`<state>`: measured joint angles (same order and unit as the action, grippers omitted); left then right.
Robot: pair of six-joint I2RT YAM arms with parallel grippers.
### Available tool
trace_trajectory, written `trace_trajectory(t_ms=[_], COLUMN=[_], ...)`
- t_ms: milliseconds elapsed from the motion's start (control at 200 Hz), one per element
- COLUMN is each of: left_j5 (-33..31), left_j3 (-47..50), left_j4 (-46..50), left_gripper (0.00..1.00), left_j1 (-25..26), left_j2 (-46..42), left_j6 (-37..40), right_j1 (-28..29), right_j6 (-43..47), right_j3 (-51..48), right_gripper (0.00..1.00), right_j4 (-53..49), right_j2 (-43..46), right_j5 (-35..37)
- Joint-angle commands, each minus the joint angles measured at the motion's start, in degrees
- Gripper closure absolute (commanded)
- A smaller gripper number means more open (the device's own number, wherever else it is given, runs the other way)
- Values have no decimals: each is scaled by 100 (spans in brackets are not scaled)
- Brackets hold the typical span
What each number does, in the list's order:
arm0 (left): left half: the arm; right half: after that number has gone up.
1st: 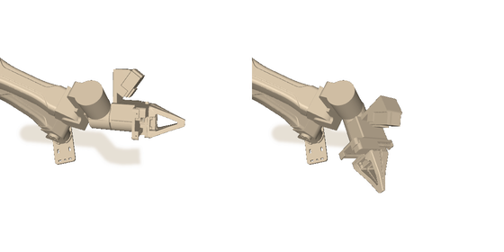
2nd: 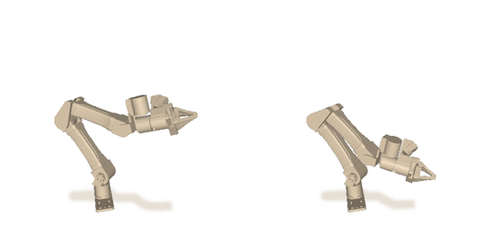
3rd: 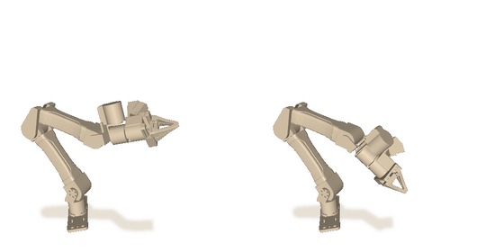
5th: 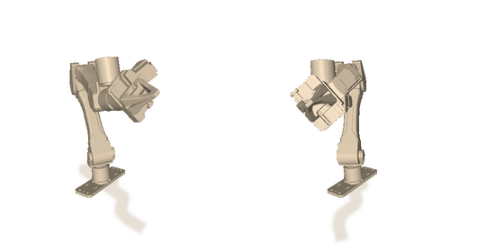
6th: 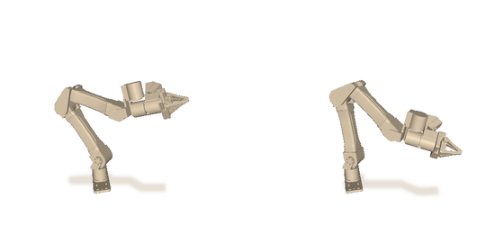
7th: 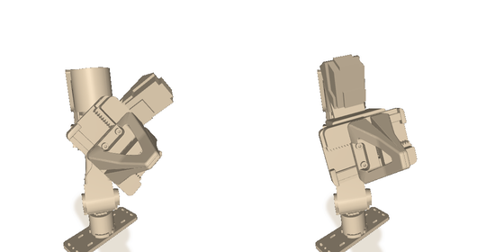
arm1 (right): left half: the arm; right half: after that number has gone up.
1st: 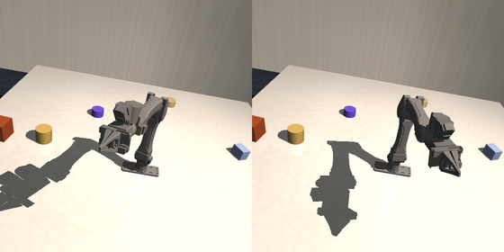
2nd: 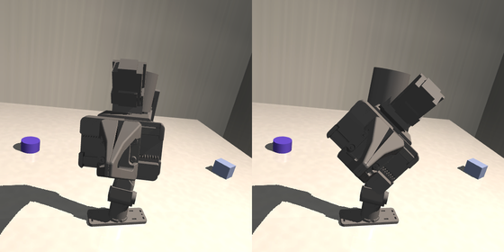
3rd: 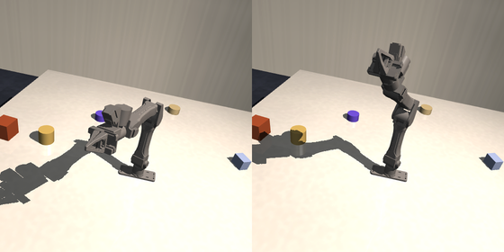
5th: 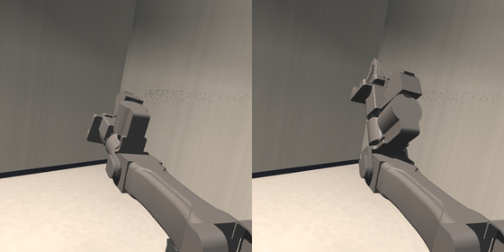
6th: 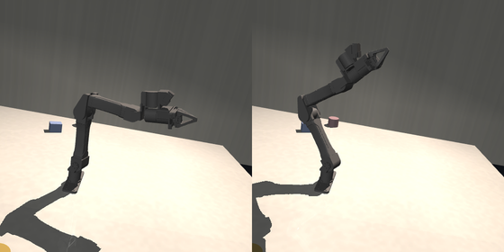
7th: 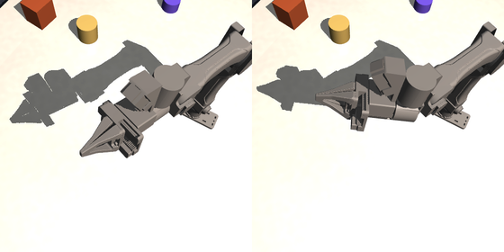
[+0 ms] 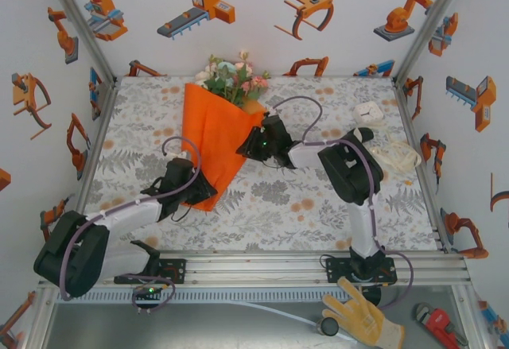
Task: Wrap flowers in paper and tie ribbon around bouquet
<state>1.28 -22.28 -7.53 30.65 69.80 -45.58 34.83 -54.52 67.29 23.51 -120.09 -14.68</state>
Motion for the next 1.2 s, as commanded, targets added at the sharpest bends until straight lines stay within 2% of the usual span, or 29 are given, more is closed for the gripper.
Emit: trace_trajectory(t_ms=[0,501,656,811,926,1036,1191], left_j5=[-107,-133,-3,26,271,599,891], left_j3=[265,409,354,-122,-736,-1434,-2173], left_j4=[660,810,777,1194,1465,1623,1459], left_gripper=[63,63,63,53,44,42,42], left_j1=[-19,-20,-22,-183,-618,-1067,-1695], left_j2=[-103,-411,-512,-1002,-1222,-1031,-391], left_j6=[15,-37,-42,75,219,324,353], right_j1=[-243,-1240,-1393,-1378,-1317,-1079,-436], right_j6=[-252,-224,-149,42,385,600,784], right_j3=[178,1286,1590,1473,1157,867,522], right_gripper=[64,63,63,63,63,63,63], right_j4=[248,-197,-373,-412,-578,-705,-759], right_j2=[-357,-1189,-1265,-618,185,816,1336], right_j5=[222,814,579,259,282,302,511])
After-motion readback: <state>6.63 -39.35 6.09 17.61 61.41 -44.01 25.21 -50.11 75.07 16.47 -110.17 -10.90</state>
